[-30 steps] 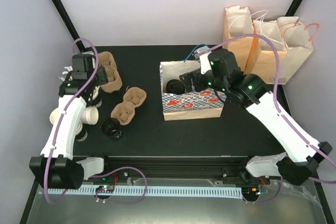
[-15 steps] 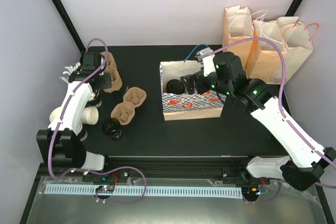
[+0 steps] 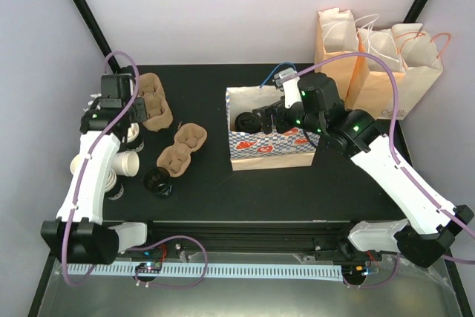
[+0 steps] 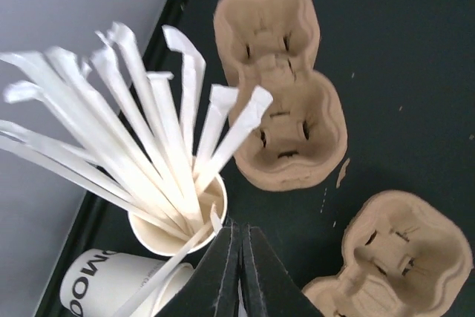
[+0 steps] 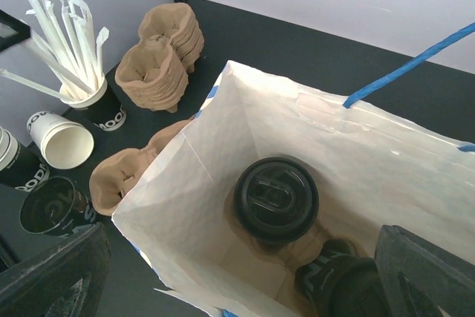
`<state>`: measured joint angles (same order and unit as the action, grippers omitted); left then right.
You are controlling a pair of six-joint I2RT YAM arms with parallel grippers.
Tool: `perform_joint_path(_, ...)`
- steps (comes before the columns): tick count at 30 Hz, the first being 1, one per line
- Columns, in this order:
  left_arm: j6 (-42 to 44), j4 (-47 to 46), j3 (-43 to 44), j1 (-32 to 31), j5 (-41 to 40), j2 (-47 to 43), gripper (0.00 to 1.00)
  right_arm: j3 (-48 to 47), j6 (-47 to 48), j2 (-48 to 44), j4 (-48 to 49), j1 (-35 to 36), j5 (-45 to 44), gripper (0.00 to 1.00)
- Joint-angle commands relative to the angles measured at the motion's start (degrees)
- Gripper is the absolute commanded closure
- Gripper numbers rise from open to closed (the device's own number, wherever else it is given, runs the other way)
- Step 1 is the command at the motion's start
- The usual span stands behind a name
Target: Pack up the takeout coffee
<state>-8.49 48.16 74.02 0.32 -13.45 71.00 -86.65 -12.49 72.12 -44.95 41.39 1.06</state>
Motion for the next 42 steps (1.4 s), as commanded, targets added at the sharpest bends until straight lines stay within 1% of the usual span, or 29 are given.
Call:
perform_joint_path(1, 1.00, 0.18, 3.09, 0.20, -1.65, -5.13, 0.96, 0.08, 0.21, 0.44, 1.27, 0.17, 1.01, 0.00)
perform_joint_path(4, 1.05, 0.08, 4.70, 0.15, -0.70, -8.50, 0.97, 0.12, 0.11, 0.55, 1.17, 0.18, 1.10, 0.00)
perform_joint_path(6, 1.06, -1.29, 5.61, 0.21, 1.31, -11.61, 0.97, 0.18, 0.07, 0.51, 1.11, 0.15, 1.00, 0.00)
perform_joint_path(9, -0.43, -4.44, 6.94, 0.20, 6.96, -17.37, 0.98, 0.30, -0.22, 0.05, 1.07, 0.14, -0.37, 0.00)
perform_joint_path(12, -2.67, -10.10, 6.47, 0.18, 14.64, -22.30, 0.98, 0.60, -0.74, -0.92, 1.18, 0.17, -2.54, 0.00)
perform_joint_path(14, -4.49, -14.18, 5.99, 0.15, 22.12, -24.53, 0.98, 0.96, -1.25, -1.69, 1.24, 0.18, -4.35, 0.00)
perform_joint_path(17, -8.95, -22.49, 5.25, 0.21, 40.32, -25.36, 0.98, 1.98, -2.08, -3.40, 1.96, 0.11, -7.20, 0.00)
perform_joint_path(19, -13.91, -29.36, 4.05, 0.16, 52.33, -24.72, 0.98, 2.81, -2.95, -4.80, 2.64, 0.18, -9.28, 0.00)
perform_joint_path(21, -19.87, -37.78, 2.21, 0.21, 61.90, -23.79, 0.98, 3.86, -3.80, -6.50, 3.51, 0.18, -12.05, 0.00)
perform_joint_path(22, -22.65, -41.44, 1.22, 0.14, 65.61, -23.32, 0.98, 4.38, -4.33, -7.47, 4.00, 0.19, -13.37, 0.00)
perform_joint_path(24, -26.27, -46.39, -0.32, -0.09, 70.18, -22.44, 0.98, 5.58, -5.41, -9.78, 5.00, 0.19, -16.41, 0.00)
perform_joint_path(26, -26.92, -47.61, -1.19, -0.70, 71.98, -21.80, 0.98, 7.48, -6.16, -12.35, 6.52, 0.14, -19.00, 0.00)
perform_joint_path(31, -25.31, -46.84, -2.91, -2.86, 71.30, -21.22, 0.98, 12.14, -7.40, -20.48, 11.52, 0.18, -24.40, 0.00)
perform_joint_path(37, -21.71, -45.00, -4.56, -6.22, 67.94, -19.49, 0.98, 18.98, -7.50, -29.07, 18.66, 0.11, -26.53, 0.00)
perform_joint_path(42, -19.27, -45.38, -6.38, -11.47, 63.32, -15.68, 0.98, 20.70, -7.33, -31.25, 19.82, 0.16, -26.98, 0.00)
